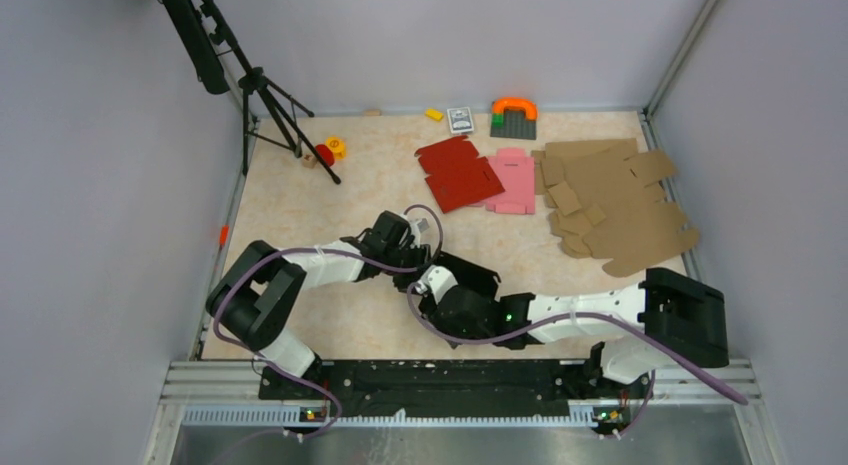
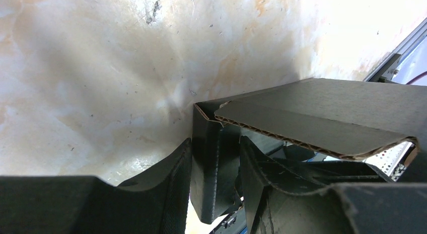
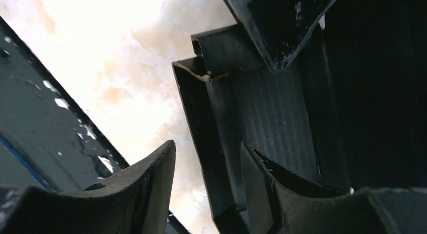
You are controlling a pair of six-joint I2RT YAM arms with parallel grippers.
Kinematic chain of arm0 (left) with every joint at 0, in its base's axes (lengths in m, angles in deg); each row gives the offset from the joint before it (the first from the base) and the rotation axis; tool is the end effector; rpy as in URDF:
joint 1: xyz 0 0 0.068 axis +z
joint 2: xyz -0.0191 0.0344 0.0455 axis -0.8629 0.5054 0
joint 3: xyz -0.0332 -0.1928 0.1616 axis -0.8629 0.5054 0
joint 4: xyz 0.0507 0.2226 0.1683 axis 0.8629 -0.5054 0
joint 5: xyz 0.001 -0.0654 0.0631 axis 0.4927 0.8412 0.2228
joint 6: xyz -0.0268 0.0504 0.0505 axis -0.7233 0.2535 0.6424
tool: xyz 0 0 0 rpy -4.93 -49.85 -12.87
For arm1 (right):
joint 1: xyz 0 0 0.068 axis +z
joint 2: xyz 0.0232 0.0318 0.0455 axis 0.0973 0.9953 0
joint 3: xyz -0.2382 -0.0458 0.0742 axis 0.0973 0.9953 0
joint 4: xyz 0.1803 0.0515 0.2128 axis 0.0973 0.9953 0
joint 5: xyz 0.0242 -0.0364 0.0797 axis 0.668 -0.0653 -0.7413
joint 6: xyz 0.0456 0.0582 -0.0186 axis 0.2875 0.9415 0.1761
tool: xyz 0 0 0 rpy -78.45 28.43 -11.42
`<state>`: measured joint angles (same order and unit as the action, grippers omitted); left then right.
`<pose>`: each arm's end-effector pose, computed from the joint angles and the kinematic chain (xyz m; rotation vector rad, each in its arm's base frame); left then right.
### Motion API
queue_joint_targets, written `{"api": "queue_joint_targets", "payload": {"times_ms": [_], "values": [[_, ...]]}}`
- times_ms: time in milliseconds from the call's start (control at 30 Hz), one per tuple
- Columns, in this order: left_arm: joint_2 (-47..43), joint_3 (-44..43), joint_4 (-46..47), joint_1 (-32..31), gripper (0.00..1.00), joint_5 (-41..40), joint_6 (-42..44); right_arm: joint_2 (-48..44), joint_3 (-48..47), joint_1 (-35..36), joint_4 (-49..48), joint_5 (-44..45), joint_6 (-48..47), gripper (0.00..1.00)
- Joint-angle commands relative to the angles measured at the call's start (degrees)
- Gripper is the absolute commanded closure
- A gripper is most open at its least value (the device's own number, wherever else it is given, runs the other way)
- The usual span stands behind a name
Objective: Fold the paper box
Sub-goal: Fold the paper box at the center of the board.
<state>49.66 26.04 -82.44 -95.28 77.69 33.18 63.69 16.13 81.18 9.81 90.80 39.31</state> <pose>0.2385 -0.2095 0.0811 0.2177 2.7392 -1.0733 0.0957 0.3014 0.1206 -1.0166 2.1823 0.4612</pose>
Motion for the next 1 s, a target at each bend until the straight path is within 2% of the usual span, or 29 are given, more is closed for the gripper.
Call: {"api": "queue_joint_targets", "payload": {"times_ms": [0, 333, 533, 667, 967], "values": [[1.0, -1.7, 0.0, -0.1, 0.59, -0.4, 1.4, 0.7, 0.6, 0.3, -0.1, -0.8, -4.8, 0.51], [0.8, -1.5, -0.4, -0.1, 0.60, -0.3, 1.7, 2.4, 2.3, -3.2, -4.3, -6.8, -4.8, 0.62], [0.7, -1.5, -0.6, -0.2, 0.60, -0.5, 1.9, 3.5, 2.4, -4.4, -4.4, -8.9, -5.7, 0.63], [0.8, -1.5, -0.7, -0.2, 0.60, -0.5, 2.0, 3.2, 3.1, -6.1, -5.3, -11.5, -5.5, 0.72], [1.0, -1.7, -0.7, -0.2, 0.60, -0.3, 2.0, 2.3, 4.8, -8.5, -7.6, -15.7, -4.7, 0.81]]}}
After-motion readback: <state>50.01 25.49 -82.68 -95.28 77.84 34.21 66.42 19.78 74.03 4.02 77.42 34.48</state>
